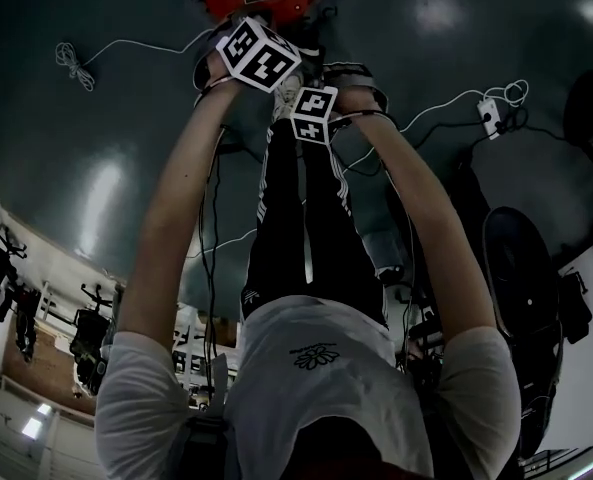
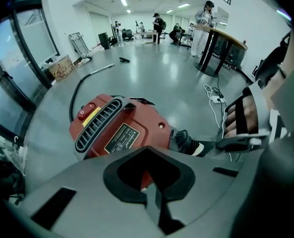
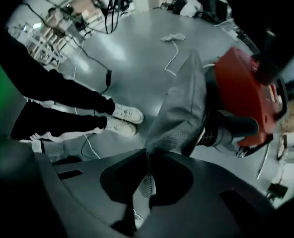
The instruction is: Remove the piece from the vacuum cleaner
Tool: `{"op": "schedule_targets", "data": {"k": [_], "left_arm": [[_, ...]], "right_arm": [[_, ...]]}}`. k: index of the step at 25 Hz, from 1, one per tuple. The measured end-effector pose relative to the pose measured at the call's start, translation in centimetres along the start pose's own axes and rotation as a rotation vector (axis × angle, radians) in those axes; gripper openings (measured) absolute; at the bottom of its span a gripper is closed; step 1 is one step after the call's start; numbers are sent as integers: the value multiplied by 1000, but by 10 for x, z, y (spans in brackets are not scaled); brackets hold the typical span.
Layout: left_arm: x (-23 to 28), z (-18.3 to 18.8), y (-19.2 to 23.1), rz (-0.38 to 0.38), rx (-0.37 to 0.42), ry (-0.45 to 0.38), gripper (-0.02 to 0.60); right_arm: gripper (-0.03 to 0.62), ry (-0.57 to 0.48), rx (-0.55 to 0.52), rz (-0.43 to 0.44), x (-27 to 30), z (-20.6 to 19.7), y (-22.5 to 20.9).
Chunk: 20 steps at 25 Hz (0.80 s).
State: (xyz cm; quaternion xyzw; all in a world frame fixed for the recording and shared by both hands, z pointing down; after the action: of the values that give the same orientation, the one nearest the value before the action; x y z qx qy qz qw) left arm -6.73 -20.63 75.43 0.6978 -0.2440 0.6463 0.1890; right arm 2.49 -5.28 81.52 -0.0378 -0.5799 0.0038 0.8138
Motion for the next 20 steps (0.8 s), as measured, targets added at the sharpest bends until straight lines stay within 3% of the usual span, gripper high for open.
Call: {"op": "schedule_targets", "data": {"k": [2,4,10,12,16,18,20], "left_arm": [[0,1,0,2,-5,4,5],[0,1,-1,3,-14,4,5],[-1,3,-2,2,-18,-1,5],[1,2,-2,10,-16,-5,5],[0,-1,-3,4,-16,-6,5],[-2,-2,-4,0,-23,-17,5],[-3,-2,-3,-1,-41,-33,5]], "right_arm": [[25,82,-99,-46,7,1,0],[25,93,-125,-55,14,-11,0],[25,-59,-29,-5,13,-32,0],[25,-96,-4,34,3,-16,13],[25,-171,-97,201,-4,12,80],[25,-188,30,226,1,15,98],[25,-192,192,267,4,9,87]]}}
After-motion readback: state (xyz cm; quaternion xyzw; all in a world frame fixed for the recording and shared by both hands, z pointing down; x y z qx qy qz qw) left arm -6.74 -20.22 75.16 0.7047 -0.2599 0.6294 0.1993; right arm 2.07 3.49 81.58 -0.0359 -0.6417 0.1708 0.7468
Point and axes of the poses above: the fingertips, and each gripper's own axes: x forward along the fingers, y to its left, z out of its top, the point moved 7 cm from there along -x, backward along the fingers, and after that the axes turned 14 degrees about y, right-handed, at the moved point
